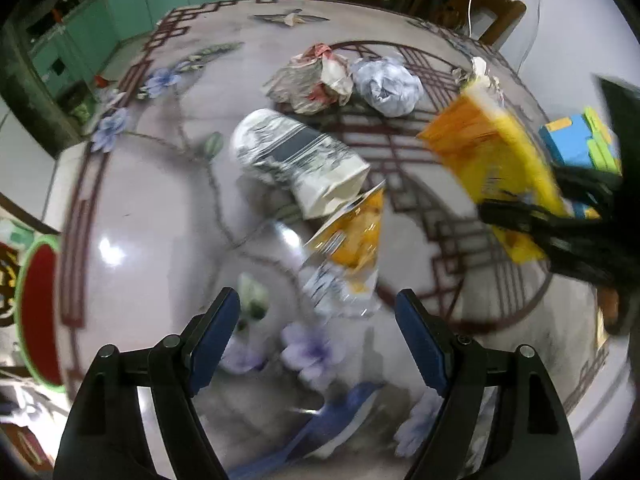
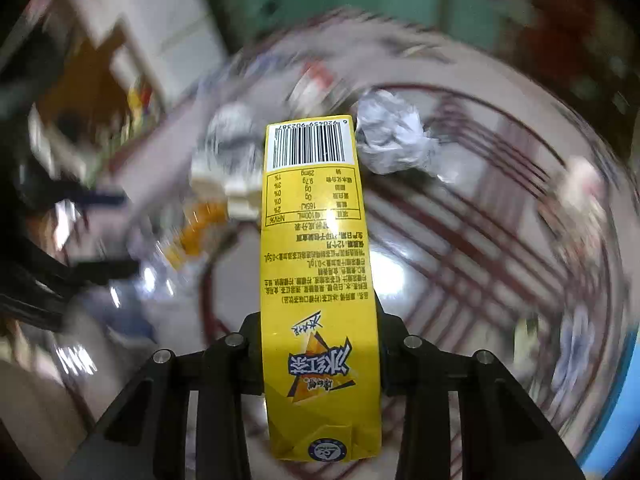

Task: Collect trash
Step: 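Grasp the yellow juice box with the right tool while the left tool grasps the orange snack bag, then carry the juice box and snack bag with both tools over the red bin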

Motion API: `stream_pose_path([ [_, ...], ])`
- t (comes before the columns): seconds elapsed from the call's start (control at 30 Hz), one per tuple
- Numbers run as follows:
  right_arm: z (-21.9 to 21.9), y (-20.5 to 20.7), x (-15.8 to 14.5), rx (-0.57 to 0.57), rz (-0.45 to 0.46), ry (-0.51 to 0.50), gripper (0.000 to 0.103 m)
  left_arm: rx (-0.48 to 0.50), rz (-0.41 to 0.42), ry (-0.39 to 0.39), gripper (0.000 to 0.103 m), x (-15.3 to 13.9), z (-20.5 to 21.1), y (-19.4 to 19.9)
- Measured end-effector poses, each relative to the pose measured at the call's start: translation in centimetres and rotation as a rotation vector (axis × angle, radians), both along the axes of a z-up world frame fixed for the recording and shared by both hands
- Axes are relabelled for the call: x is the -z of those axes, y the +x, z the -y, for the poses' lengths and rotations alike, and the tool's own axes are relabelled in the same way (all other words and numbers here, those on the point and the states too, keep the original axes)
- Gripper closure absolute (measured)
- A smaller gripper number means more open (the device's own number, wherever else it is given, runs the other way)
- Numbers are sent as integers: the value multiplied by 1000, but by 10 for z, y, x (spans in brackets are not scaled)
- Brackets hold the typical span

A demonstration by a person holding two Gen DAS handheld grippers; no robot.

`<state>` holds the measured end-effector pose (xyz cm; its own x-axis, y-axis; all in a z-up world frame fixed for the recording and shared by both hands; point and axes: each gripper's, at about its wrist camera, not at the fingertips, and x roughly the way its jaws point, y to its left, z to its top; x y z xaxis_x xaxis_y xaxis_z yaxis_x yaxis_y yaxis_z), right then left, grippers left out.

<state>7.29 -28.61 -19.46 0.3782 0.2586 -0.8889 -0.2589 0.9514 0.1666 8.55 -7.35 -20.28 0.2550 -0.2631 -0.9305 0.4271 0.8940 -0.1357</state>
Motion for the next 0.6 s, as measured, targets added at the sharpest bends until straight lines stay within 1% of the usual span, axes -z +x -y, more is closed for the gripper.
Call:
stream_pose_path([
  [0.07, 10, -17, -14, 99, 36, 54, 68, 0, -21, -7, 24, 9, 10, 5],
  [0.1, 14, -28, -24, 161, 55, 78, 68, 2, -33, -9, 26, 13, 14, 6],
  [0.17, 19, -49, -38, 258, 91, 115, 67, 11, -55, -19, 41, 22, 23, 7],
  [0.2, 19, -58, -43, 288, 100, 131, 67, 14, -68, -16, 55, 26, 26, 8],
  [0.23, 17, -69, -43, 315, 104, 150, 67, 15, -84, -13, 65, 31, 29, 8],
  [0.27, 17, -75, -46, 339, 105, 168, 67, 12, -75, -17, 65, 31, 30, 7],
  [0.33, 19, -89, -52, 389, 105, 199, 67, 12, -76, -31, 74, 28, 31, 6],
  [0.37, 16, -95, -51, 405, 106, 212, 67, 9, -77, -43, 74, 25, 31, 4],
  [0.4, 15, -99, -54, 426, 109, 228, 67, 6, -65, -52, 77, 20, 30, 2],
  [0.47, 11, -106, -60, 453, 119, 241, 67, 5, -37, -63, 78, 8, 28, -1],
  [0.53, 5, -110, -58, 459, 129, 232, 67, -6, -13, -90, 79, -6, 22, -5],
  [0.57, 2, -111, -63, 465, 140, 222, 67, -10, -6, -101, 79, -11, 20, -3],
  [0.6, -7, -109, -58, 468, 146, 218, 67, -14, 4, -111, 79, -17, 17, -3],
])
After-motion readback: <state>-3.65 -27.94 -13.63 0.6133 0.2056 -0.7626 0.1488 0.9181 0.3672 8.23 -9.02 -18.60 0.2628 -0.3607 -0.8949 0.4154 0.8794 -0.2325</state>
